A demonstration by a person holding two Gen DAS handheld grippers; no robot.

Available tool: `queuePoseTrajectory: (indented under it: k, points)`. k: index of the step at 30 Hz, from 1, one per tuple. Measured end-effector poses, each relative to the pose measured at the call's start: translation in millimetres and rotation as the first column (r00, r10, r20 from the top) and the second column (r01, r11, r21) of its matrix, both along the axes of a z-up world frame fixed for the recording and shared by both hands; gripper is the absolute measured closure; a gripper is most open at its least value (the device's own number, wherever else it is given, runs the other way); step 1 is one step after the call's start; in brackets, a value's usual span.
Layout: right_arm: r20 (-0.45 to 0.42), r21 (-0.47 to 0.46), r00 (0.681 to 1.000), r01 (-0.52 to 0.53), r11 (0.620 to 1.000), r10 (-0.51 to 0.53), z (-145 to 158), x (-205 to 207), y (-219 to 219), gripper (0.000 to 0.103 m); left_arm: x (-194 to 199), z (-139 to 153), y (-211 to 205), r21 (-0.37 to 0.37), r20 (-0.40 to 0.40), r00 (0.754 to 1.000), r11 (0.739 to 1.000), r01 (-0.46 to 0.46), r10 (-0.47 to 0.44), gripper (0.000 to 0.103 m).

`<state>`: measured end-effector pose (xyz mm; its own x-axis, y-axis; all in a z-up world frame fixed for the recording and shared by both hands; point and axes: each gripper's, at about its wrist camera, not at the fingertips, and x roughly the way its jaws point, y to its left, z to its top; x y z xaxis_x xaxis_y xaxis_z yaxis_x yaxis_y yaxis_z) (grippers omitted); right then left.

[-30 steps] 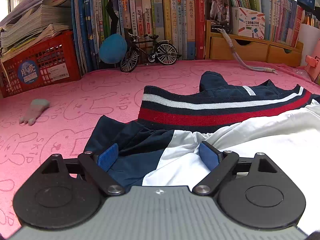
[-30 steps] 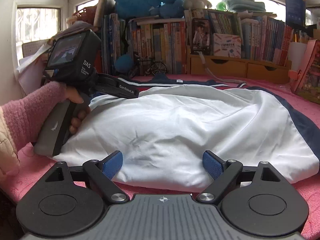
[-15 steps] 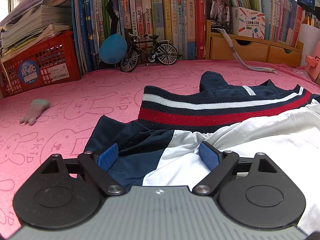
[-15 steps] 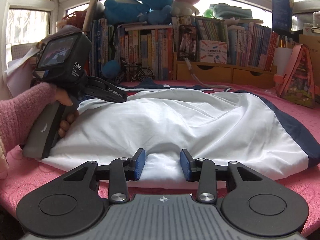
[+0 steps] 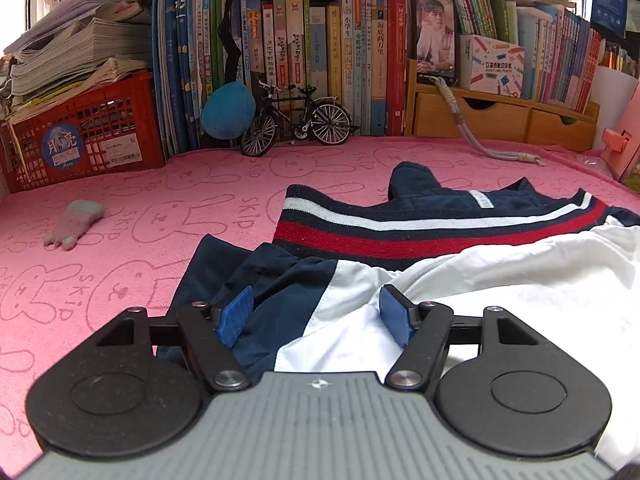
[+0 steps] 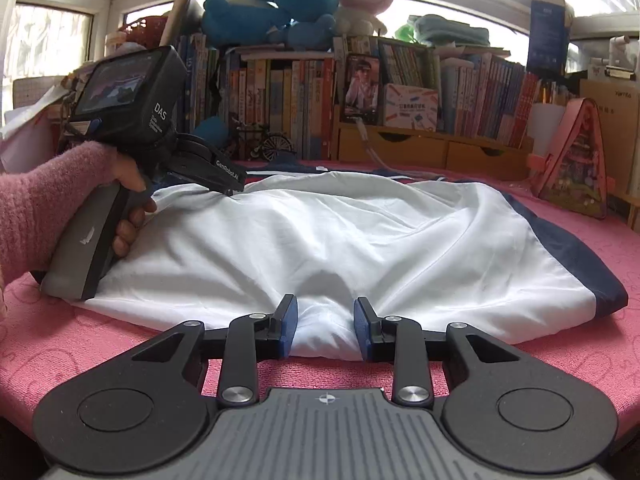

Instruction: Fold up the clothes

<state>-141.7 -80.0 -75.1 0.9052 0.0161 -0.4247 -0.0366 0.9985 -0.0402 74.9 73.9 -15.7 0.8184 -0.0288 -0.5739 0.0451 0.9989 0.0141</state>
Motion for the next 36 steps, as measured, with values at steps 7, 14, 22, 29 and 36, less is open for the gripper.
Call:
queuePoseTrajectory:
  k: [7, 14, 22, 29, 36]
  points:
    - [0.004, 0.011, 1.0, -0.003, 1.0, 0.003, -1, 0, -3, 0.071, -62, 39, -33, -0.194, -0.069, 0.953, 0.941, 0.277, -0.294, 0.043]
    - [0.007, 0.026, 1.0, -0.016, 1.0, 0.015, -1, 0, -8, 0.071, -86, 26, -79, -0.251, -0.323, 0.839, 0.895, 0.37, -0.437, 0.048]
    - [0.009, 0.061, 0.999, -0.033, 0.998, 0.033, -3, 0, -13, 0.068, -67, 5, -90, -0.307, -0.508, 0.79, 0.929, 0.207, -0.344, 0.069]
    - [-0.003, 0.052, 1.0, -0.028, 0.998, 0.028, -2, 0, -10, 0.07, -55, 7, -98, -0.269, -0.489, 0.83, 0.952, 0.149, -0.268, 0.081]
    - [-0.025, 0.06, 0.999, -0.023, 0.998, 0.024, 2, 3, -10, 0.071, -32, 7, -107, -0.263, -0.46, 0.854, 0.956, 0.131, -0.243, 0.082]
